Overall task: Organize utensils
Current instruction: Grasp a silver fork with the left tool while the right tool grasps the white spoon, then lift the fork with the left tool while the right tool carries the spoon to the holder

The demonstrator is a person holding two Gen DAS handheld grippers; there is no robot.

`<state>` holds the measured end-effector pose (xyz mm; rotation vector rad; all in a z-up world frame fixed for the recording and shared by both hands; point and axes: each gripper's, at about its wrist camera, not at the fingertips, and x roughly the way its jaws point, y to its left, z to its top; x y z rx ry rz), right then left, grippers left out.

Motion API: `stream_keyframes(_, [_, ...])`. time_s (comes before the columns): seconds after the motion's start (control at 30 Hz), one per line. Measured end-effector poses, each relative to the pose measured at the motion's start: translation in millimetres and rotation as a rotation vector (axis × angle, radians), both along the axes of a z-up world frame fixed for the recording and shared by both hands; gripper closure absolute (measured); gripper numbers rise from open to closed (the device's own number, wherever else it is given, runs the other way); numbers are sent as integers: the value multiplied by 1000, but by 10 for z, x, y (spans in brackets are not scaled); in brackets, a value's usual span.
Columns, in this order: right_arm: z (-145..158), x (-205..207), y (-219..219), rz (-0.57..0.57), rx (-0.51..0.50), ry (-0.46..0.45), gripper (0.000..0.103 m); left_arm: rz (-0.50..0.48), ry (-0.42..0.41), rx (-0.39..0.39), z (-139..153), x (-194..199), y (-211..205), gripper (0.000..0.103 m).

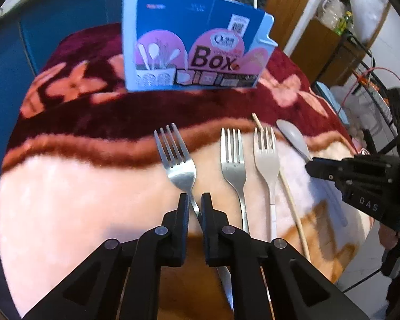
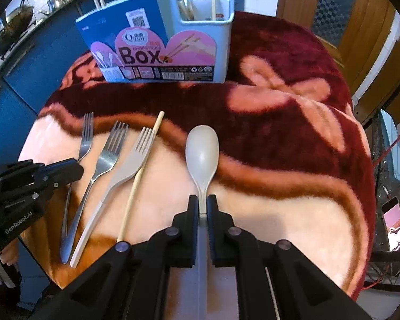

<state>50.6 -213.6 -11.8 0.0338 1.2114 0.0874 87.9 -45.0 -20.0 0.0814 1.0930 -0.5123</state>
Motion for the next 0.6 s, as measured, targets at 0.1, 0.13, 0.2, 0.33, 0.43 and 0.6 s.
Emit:
stream_keyframes(0.1, [-2,65,27,19,-15,43,92,-16,-4,-4,-4,25,-12,93])
stream_keyframes(0.13, [-2,88,29,22,-19,55,92,-19,-2,-10,-7,37,-13,93])
stream_keyframes(0.2, [-10,142,34,22,-17,79,92,-28,11,-34,-14,69,0,94])
stream_keyframes(0.33, [-4,186,56,20,-21,94,92,-28,30,-82,-28,101,56,94])
stream_keyframes(0.43, [-13,154,50,15,-25,73,94,-19,27,-107,-20,91,101,95])
stream_keyframes(0.6, [6,28,-43,-36,49,8,95,-24,-43,-124,83,-21,123,96])
